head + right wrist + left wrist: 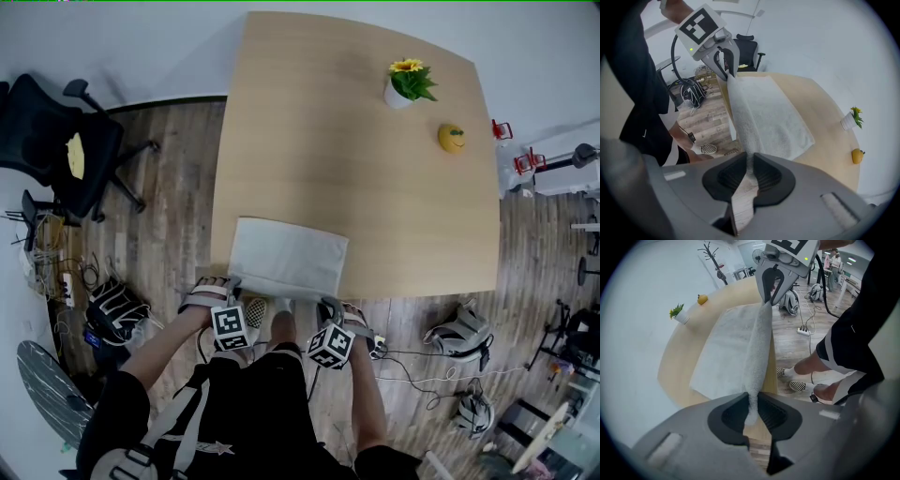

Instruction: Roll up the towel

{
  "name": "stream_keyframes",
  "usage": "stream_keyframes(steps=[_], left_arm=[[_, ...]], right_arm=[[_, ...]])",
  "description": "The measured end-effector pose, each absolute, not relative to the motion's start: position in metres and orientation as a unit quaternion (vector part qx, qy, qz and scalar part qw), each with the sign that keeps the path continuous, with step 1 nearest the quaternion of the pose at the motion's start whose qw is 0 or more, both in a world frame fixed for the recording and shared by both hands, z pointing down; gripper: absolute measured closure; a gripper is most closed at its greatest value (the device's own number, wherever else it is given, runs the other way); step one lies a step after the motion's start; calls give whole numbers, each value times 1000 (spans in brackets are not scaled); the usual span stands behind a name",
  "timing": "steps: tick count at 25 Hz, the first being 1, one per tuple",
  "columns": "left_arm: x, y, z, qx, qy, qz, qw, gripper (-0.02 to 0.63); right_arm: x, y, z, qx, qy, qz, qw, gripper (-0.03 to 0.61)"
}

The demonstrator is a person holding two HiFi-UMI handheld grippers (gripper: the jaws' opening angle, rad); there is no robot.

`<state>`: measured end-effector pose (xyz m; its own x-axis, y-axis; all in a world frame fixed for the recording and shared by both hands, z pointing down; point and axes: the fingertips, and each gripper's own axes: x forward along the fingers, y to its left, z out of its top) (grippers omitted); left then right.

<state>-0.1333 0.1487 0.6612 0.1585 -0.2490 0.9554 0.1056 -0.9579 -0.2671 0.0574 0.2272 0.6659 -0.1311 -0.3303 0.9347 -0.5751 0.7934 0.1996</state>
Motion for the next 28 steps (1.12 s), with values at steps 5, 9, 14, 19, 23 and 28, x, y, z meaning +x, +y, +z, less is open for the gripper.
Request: stream_keyframes(steps=[5, 9, 14, 19, 23, 28], left_arm=[[-131, 145, 653, -747, 54, -648, 138, 537], [-131, 144, 652, -746, 49, -651, 130, 535], [-136, 156, 657, -742, 6, -664, 96, 538], [-141, 168, 659, -739, -26, -669, 74, 538], [-141, 169, 660, -736, -41, -672, 68, 538], [-143, 173, 659, -728, -65, -681, 50, 538]], right_arm=[[60, 223, 661, 300, -747, 106, 584, 523], [59, 223, 660, 291, -749, 117, 583, 523], [55, 232, 658, 255, -759, 163, 577, 523], [50, 244, 658, 224, -764, 195, 573, 525], [46, 249, 661, 189, -763, 222, 576, 525], [45, 249, 655, 170, -767, 248, 566, 525]])
